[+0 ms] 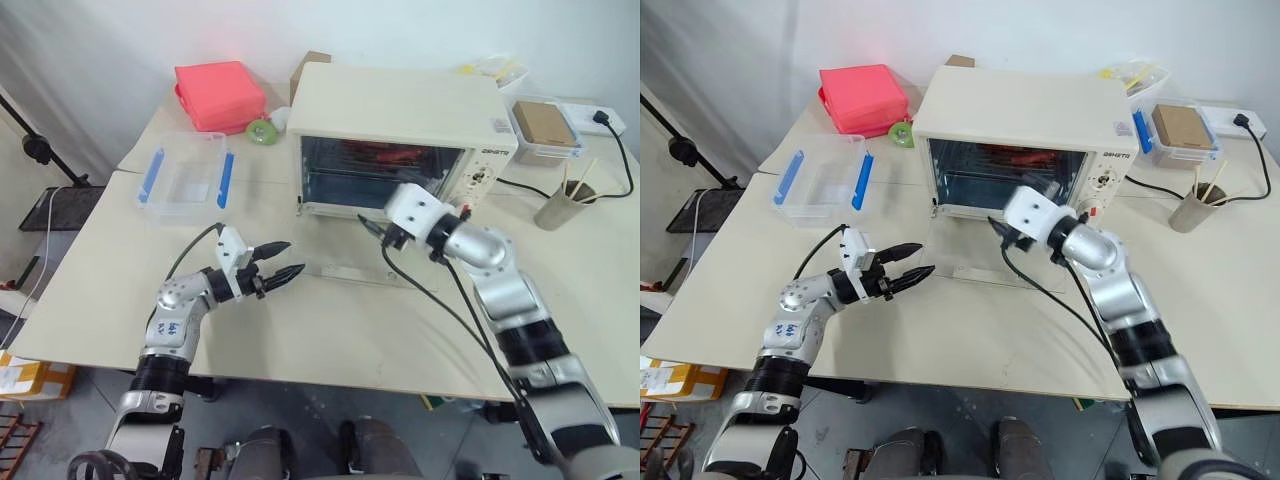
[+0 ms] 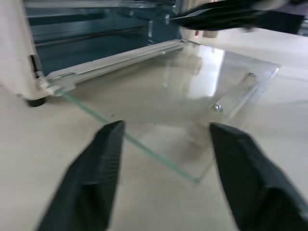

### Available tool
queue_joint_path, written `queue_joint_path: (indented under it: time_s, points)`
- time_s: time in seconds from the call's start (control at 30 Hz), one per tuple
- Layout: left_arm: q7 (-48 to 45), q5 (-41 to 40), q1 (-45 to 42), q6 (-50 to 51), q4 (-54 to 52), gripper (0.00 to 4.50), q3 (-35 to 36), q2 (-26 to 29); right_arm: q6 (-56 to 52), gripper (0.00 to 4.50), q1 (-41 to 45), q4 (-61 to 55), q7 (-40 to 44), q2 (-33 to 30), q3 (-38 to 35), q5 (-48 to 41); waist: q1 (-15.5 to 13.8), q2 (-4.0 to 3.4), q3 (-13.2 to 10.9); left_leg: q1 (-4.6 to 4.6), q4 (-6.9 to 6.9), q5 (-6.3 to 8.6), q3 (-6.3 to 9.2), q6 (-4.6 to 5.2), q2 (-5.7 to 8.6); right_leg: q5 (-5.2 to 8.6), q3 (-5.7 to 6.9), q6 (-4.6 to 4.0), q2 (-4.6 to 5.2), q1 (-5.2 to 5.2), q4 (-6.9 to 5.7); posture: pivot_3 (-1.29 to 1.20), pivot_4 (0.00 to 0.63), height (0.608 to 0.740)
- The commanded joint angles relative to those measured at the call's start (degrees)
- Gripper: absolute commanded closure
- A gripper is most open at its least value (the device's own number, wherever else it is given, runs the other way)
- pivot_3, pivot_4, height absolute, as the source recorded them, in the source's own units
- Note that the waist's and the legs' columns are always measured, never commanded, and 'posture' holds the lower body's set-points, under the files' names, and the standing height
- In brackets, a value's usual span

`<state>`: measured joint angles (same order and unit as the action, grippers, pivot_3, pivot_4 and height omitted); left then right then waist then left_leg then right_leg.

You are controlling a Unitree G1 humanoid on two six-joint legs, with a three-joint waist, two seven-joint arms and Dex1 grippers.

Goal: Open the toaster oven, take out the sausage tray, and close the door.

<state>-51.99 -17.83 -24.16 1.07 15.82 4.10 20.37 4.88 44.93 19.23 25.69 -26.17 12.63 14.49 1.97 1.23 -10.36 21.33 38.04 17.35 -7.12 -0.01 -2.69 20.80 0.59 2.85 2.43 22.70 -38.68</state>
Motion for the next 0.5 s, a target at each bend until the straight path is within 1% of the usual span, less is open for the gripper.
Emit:
queue_joint_path:
  time_s: [0.03, 0.13, 0.23, 0.33, 0.43, 0.5]
  points:
    - [3.2, -2.5, 2.8, 0.9, -7.3, 0.29, 2.5, -0.2, 3.9, 0.00, 8.9, 12.8, -10.4, 1.9, 3.0, 8.3, 0.3, 0.00, 0.0, 0.00, 0.00, 0.00, 0.00, 0.00, 0.00, 0.00, 0.00, 0.00, 0.00, 0.01, -0.04, 0.00, 0.150, 0.740]
    - [6.8, -2.9, 5.9, 1.4, -12.1, 0.29, 3.7, -0.8, 6.3, 0.00, 15.5, 24.0, -16.5, 3.8, 5.5, 12.4, 0.9, 0.00, 0.0, 0.02, -0.03, 0.00, -0.03, 0.00, -0.01, 0.00, -0.01, 0.00, 0.00, 0.08, -0.08, 0.00, 0.150, 0.740]
    - [10.4, -3.1, 7.9, 2.2, -15.7, 0.29, 4.6, -1.5, 8.1, 0.00, 18.5, 30.7, -18.5, 5.1, 6.6, 13.5, 1.2, 0.00, 0.0, 0.04, -0.07, 0.00, -0.02, 0.00, -0.01, 0.00, 0.00, 0.00, 0.01, 0.08, -0.10, 0.00, 0.150, 0.740]
    - [13.7, -3.4, 9.5, 3.1, -18.7, 0.29, 5.3, -2.3, 10.0, 0.00, 20.1, 34.7, -19.4, 6.2, 6.8, 13.4, 1.5, 0.00, 0.0, 0.04, -0.07, 0.00, -0.02, 0.00, -0.01, 0.00, 0.00, 0.00, 0.01, 0.08, -0.10, 0.00, 0.150, 0.740]
    - [15.6, -3.9, 10.2, 5.8, -23.1, 0.26, 3.3, -3.5, 11.3, 0.60, 20.6, 36.8, -19.9, 7.4, 7.4, 13.9, 1.5, 0.00, 0.0, 0.04, -0.08, 0.00, -0.01, -0.01, -0.02, 0.00, 0.00, 0.00, 0.00, 0.08, -0.10, 0.00, 0.150, 0.740]
    - [16.0, -3.6, 9.8, 6.4, -23.6, 0.26, 2.6, -3.7, 11.7, 1.25, 21.0, 37.8, -19.9, 7.8, 7.3, 14.0, 1.5, 0.00, 0.0, 0.04, -0.09, -0.01, -0.02, -0.01, -0.02, 0.00, 0.00, 0.00, 0.00, 0.08, -0.14, 0.00, 0.150, 0.740]
